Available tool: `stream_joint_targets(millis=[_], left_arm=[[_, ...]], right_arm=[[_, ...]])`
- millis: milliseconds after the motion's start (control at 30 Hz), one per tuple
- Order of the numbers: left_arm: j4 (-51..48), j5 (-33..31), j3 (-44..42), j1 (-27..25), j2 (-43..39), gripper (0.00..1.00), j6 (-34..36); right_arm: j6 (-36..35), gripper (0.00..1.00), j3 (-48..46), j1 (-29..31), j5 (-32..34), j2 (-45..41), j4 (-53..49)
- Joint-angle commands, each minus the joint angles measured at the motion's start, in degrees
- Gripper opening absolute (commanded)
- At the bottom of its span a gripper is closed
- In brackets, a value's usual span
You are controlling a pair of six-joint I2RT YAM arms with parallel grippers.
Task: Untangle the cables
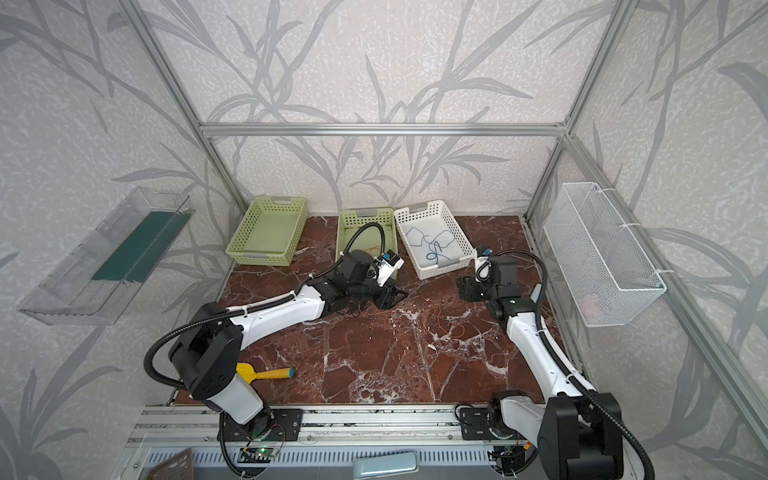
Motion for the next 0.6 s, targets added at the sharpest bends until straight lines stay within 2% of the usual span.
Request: stream_joint_targets(millis=[0, 233, 367, 567], left_arm=[[-4.9, -12.6, -3.3, 2.1, -2.7, 0.59, -1.8], [-13.4, -19.8, -0.2, 6.5, 0.7, 0.52, -7.8], [-16.3, -20.4, 1.5, 7.2, 3.5, 0.51, -10.8], [-20.7, -20.6, 6.0, 7.5, 9.6, 0.52, -12.8]], right_arm=[[-3.4, 0.7, 2.3, 7.3, -3.9, 4.3, 1.1], [-0.6, 0.69, 6.9, 20.8, -1.9, 15.3, 1.0], [1.4, 0.69, 9.4, 26.7, -1.0, 21.5, 2.2], [7.1, 0.67, 13.1, 28.3, -0.1, 29.5, 1.0]])
